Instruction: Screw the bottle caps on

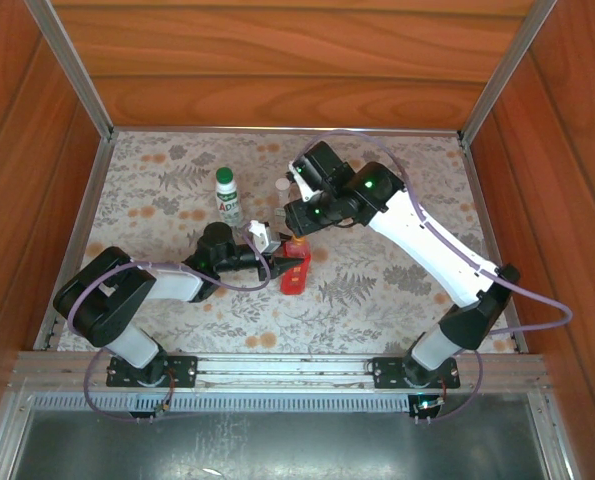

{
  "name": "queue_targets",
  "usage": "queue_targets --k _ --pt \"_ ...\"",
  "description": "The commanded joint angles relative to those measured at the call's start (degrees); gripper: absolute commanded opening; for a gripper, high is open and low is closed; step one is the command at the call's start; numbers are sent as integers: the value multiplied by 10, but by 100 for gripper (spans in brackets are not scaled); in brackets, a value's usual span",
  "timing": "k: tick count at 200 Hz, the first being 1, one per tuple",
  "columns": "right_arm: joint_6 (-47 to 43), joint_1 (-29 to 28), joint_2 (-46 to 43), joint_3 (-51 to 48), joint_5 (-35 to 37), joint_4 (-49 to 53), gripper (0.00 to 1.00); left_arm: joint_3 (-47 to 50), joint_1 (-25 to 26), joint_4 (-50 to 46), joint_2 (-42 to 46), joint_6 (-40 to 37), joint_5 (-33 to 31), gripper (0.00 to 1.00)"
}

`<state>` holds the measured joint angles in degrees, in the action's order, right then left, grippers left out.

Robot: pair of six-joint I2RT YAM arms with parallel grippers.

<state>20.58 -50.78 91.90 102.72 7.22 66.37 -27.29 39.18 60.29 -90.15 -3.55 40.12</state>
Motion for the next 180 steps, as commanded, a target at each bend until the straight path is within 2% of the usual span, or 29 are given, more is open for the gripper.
queue_targets --k 1,42,61,100,126,147,171,180 --pt "98 -16 22 13 40 62 62 1 -1 -54 -14 -6 -14 55" --pt "94 -19 29 16 32 61 46 4 0 -55 -12 -5 -17 55" --pt "86 -19 60 27 22 68 40 5 -1 -56 -10 -6 -19 55" --pt "79 -19 85 48 10 88 39 7 0 -58 -10 -6 -21 55" --pt "78 -19 92 57 8 97 32 8 -1 -58 -9 -5 -20 55" --pt "74 -19 93 67 8 108 33 3 -4 -60 -8 27 -9 55" --pt "59 -14 92 79 2 115 47 -4 -11 -60 -10 63 30 55" --pt "55 -10 89 80 2 115 49 -5 -12 -60 -11 71 44 55"
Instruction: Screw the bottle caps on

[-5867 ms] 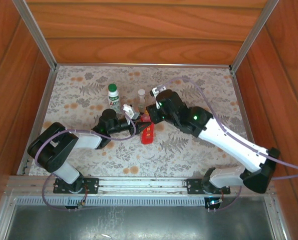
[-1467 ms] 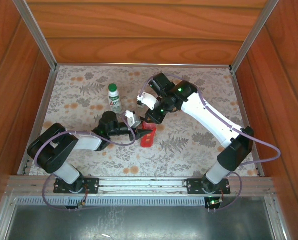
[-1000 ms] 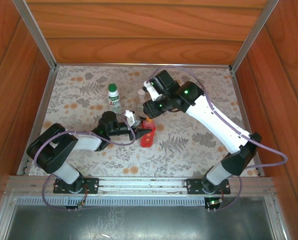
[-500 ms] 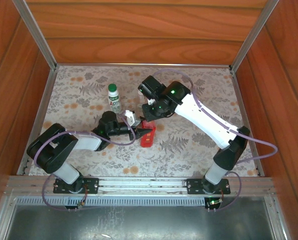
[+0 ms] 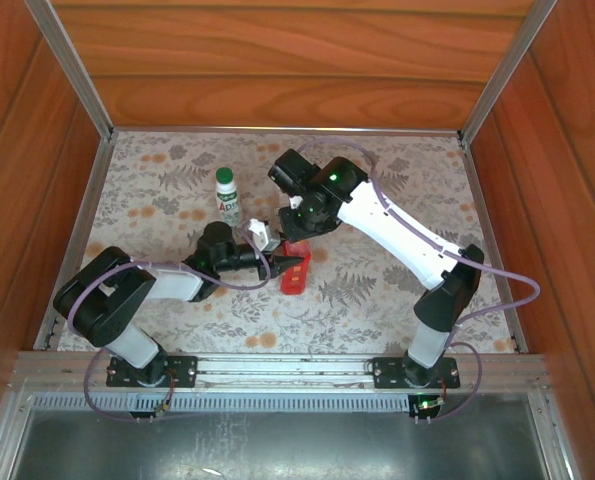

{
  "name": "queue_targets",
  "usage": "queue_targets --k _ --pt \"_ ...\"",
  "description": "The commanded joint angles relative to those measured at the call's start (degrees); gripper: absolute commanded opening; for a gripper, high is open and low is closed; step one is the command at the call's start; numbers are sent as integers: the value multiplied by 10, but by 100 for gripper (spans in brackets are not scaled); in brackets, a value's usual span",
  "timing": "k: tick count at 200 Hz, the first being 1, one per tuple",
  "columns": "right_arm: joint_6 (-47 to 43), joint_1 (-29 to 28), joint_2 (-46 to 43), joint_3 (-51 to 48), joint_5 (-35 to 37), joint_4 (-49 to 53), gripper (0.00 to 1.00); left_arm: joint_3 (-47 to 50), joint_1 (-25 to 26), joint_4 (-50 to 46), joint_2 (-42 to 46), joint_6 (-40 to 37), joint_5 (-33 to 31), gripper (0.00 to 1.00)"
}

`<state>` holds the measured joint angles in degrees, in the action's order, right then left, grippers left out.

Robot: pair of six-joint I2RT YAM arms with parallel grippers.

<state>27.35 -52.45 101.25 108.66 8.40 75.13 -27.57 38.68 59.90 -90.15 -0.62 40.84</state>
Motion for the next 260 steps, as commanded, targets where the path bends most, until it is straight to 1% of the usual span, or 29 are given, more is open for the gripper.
queue_targets --k 1,35,46,89,144,214,260 --pt "-13 6 -5 21 -11 27 49 -3 -7 -56 -11 43 38 55" --pt "-22 23 -19 19 -26 14 51 -15 -14 -57 -26 99 73 53" --pt "-25 27 -21 18 -27 14 51 -20 -17 -56 -31 106 84 53" --pt "-31 31 -12 18 -35 22 51 -16 -17 -57 -32 88 72 53" --pt "-36 31 12 31 -50 27 43 -7 -17 -57 -26 65 64 53" --pt "-42 32 38 49 -55 38 43 -3 -17 -58 -23 57 62 53" --pt "-49 34 44 54 -62 41 36 -1 -17 -58 -24 55 61 53"
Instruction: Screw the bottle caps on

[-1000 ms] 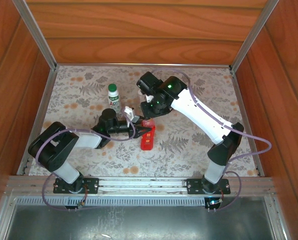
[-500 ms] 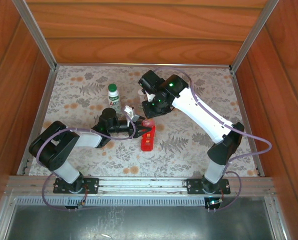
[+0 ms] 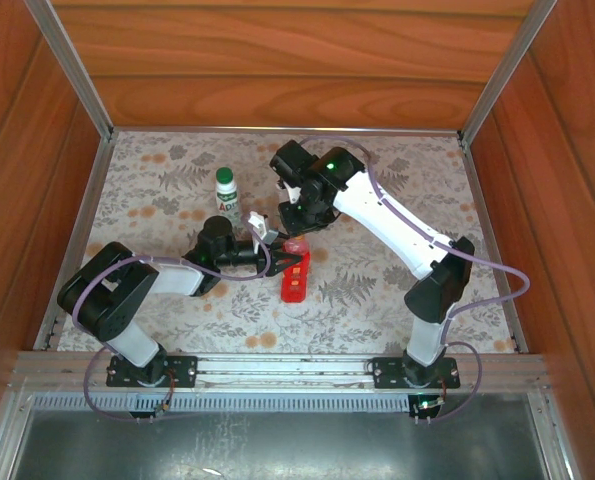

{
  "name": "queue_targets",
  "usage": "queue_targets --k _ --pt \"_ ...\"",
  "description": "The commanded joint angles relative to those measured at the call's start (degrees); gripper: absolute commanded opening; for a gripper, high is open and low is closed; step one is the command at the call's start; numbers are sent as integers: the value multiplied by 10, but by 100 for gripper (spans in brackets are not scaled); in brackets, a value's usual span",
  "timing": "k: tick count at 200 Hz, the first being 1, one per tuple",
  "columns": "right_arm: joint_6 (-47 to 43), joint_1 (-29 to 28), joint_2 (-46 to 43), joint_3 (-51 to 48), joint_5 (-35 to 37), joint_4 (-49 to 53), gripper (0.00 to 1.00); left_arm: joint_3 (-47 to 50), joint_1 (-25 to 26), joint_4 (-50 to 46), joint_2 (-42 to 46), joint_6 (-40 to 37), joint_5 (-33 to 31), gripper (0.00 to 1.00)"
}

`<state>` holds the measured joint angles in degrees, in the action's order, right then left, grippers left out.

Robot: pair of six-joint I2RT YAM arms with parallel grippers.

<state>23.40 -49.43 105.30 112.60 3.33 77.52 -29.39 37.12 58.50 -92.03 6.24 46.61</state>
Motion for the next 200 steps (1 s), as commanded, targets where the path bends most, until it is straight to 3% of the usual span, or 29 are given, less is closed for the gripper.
queue_targets --k 1,67,95,120,200 --pt "-10 5 3 15 -11 18 36 17 -1 -44 -6 -14 3 53" --pt "-150 43 -40 -55 -132 -47 32 25 -2 -45 17 -14 11 53" --pt "-288 53 -58 -83 -203 -65 26 28 -2 -46 24 -13 29 53" --pt "-430 53 -67 -100 -291 -47 27 30 -2 -47 26 -18 41 53" --pt "-728 64 -6 -16 -314 77 26 36 -10 -51 31 -26 79 53"
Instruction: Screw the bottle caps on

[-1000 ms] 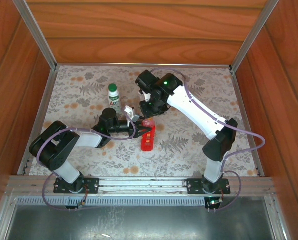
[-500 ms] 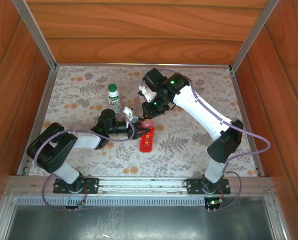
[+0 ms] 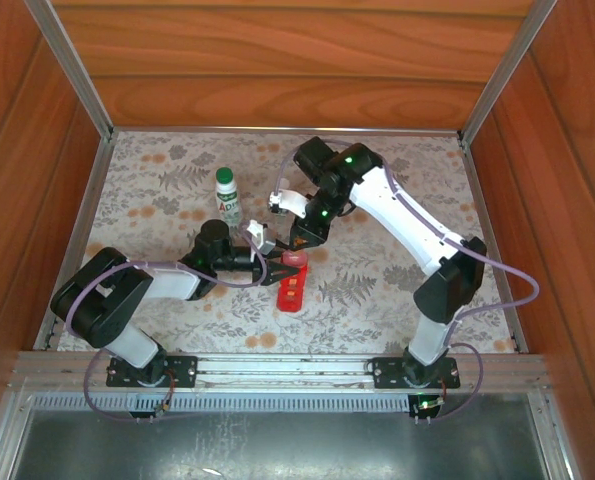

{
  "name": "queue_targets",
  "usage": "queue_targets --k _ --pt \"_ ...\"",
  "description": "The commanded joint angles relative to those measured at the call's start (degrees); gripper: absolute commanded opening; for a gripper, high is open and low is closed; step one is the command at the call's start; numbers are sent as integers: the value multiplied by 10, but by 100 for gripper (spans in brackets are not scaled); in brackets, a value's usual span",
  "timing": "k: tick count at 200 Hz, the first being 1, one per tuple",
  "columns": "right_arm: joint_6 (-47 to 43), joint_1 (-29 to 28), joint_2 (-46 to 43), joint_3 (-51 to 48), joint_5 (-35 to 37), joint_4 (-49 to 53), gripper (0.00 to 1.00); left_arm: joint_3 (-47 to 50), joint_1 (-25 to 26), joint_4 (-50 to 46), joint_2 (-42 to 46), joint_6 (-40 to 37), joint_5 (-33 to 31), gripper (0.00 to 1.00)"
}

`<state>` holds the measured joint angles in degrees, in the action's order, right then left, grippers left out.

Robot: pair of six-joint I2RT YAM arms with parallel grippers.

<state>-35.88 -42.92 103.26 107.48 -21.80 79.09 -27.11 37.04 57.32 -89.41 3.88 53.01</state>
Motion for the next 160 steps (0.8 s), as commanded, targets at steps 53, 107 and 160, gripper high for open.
queue_targets --k 53,107,160 --pt "-185 -1 13 40 -47 53 23 15 -13 -41 9 -3 23 53" --pt "-165 -1 10 27 -55 42 25 13 -13 -42 10 -6 24 54" --pt "-78 -1 -10 11 -38 -18 66 14 -13 -45 11 -8 15 53"
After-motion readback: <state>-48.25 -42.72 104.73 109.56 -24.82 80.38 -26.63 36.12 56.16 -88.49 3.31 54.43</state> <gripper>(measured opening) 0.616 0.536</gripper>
